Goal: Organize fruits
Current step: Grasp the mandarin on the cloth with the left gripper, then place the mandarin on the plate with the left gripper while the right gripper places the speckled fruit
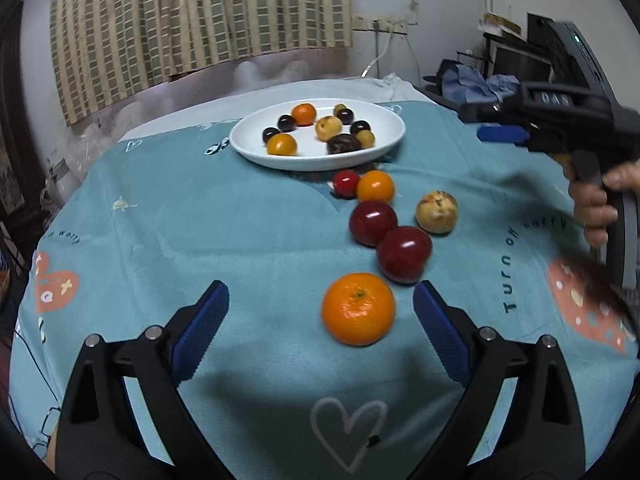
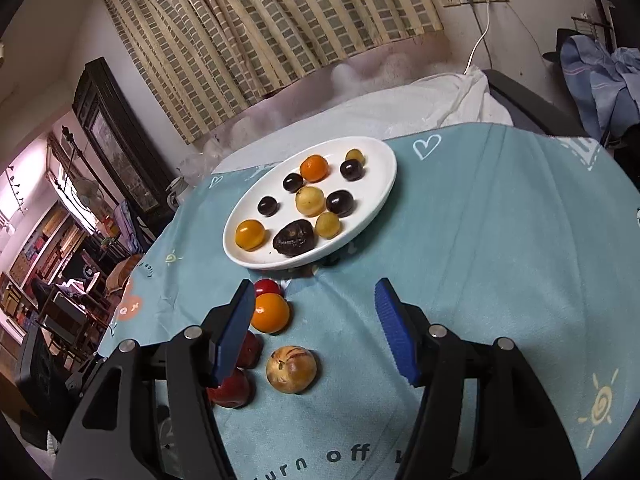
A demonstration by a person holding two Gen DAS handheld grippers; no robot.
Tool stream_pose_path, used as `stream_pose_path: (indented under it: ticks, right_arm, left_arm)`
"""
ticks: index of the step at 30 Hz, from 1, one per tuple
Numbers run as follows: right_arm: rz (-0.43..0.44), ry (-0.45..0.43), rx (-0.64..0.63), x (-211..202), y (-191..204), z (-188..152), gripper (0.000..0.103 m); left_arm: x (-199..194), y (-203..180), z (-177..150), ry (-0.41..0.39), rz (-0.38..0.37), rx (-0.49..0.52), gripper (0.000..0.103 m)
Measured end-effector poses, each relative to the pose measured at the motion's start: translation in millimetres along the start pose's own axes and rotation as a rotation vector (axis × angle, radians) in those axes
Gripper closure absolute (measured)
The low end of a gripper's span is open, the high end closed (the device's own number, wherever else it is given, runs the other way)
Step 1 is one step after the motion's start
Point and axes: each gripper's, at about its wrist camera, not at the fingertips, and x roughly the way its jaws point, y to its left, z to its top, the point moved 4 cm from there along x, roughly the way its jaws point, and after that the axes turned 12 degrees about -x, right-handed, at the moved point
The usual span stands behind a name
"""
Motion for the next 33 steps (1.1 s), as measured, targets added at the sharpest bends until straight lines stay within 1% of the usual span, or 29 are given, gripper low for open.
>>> stream_pose_path:
  ticks: [3, 6, 13, 15, 18, 20, 21, 22, 24, 25, 27, 30, 33]
  right_arm:
    - [0.004, -0.007, 0.014, -2, -5, 1, 0.041]
    - [0.005, 0.002, 0.027, 0, -8, 0, 0.041]
    - [0.001, 0.013, 0.013, 2, -6, -2, 0.041]
    - [-0.001, 0.014, 0.014, 2, -6, -2, 0.041]
    - [0.0, 0.019, 0.015, 3, -5, -3, 0.041]
    - [0.0, 0.02, 0.014, 3, -5, -3, 0.041]
    - [0.0, 0.019, 0.014, 3, -5, -3, 0.041]
    - [0.001, 0.019, 0.014, 3, -5, -3, 0.041]
    - [0.001, 0.021, 0.014, 4, -5, -3, 0.041]
    - [0.001, 0.022, 0.012, 4, -5, -3, 0.041]
    - [0.002, 0.021, 0.007, 3, -4, -3, 0.041]
    - [0.006, 0.018, -0.005, 2, -2, -3, 0.041]
    - [0.0, 0.036, -0.035, 5, 2, -4, 0.041]
  left_arm:
    - [9, -5, 0, 0.036, -0.001, 0.023, 0.008]
    - [12, -7, -1, 0.047, -0.004, 0.024, 0.008]
    - [19, -10, -1, 0.081, -0.01, 0.03, 0.009]
    - [21, -13, -2, 0.094, -0.02, 0.037, 0.012]
    - [29, -17, -4, 0.136, -0.039, 0.052, 0.022]
    - [33, -18, -6, 0.167, -0.055, 0.058, 0.034]
    - [36, -19, -8, 0.186, -0.071, 0.06, 0.037]
    - [38, -20, -9, 0.2, -0.081, 0.059, 0.044]
    - [43, -18, -10, 0.224, -0.091, 0.046, 0.05]
    - [45, -15, -10, 0.233, -0.092, 0.031, 0.057]
    - [44, -8, -8, 0.231, -0.111, -0.007, 0.057]
    - [41, 3, 4, 0.186, -0.057, -0.023, 0.057]
    - [44, 17, 31, 0.139, -0.002, -0.068, 0.057]
